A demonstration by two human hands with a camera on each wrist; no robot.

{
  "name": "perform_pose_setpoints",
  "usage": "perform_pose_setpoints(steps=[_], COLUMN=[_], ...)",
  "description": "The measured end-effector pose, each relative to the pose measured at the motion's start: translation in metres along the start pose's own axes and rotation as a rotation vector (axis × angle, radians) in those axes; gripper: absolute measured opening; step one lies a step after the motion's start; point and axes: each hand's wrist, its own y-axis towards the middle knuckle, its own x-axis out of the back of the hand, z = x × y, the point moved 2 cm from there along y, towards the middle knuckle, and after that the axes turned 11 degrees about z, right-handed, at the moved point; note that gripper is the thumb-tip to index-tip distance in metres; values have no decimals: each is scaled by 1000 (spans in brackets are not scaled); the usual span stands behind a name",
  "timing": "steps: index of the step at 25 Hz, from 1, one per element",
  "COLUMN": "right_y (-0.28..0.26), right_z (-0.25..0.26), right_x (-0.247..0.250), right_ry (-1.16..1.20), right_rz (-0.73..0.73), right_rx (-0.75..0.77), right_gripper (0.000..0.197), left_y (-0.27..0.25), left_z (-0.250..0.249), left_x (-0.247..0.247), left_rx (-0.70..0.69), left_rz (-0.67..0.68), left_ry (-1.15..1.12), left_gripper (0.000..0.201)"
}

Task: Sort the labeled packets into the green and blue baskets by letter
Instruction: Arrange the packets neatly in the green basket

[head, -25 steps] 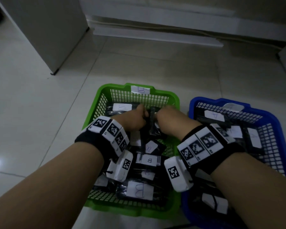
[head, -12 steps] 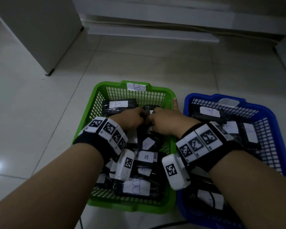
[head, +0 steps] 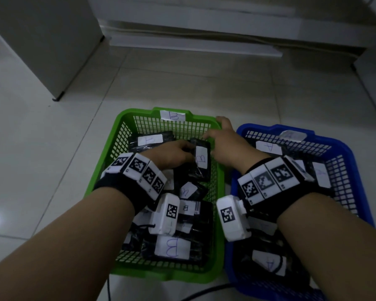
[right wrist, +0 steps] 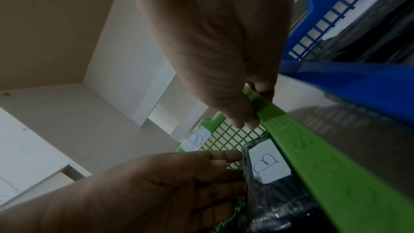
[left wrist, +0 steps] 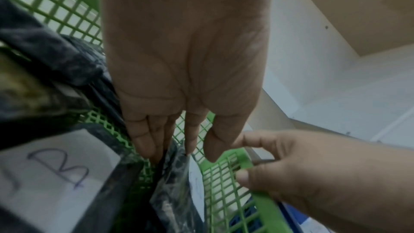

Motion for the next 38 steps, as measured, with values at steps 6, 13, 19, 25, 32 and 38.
perform_pose_setpoints(steps=[6,13,19,25,32,38], right_y=[-1,-18,-26,0,6,30], right_z=[3,22,72,81,75,76], right_x=[-5,-4,-28,-51,-9,-16], right_ry=[29,-183,-207,-524,85,1112], right_rz=[11,-74,256,421,182,-56], right_rx=[-9,114,248,133,-83,-142], right_gripper=[51,38,37,101,33,33], left_y=[5,-26,-42,-59,-70,-80], left_z=[3,-2,39,55,66,59], left_x=[-8,24,54,53,52,51], left_rx=[-53,-10,147,68,105,34], left_rz=[107,-200,-229,-176,-28,-118], left_ry=[3,590,747,682,949,768], left_gripper=[78,25,33,37,78,92])
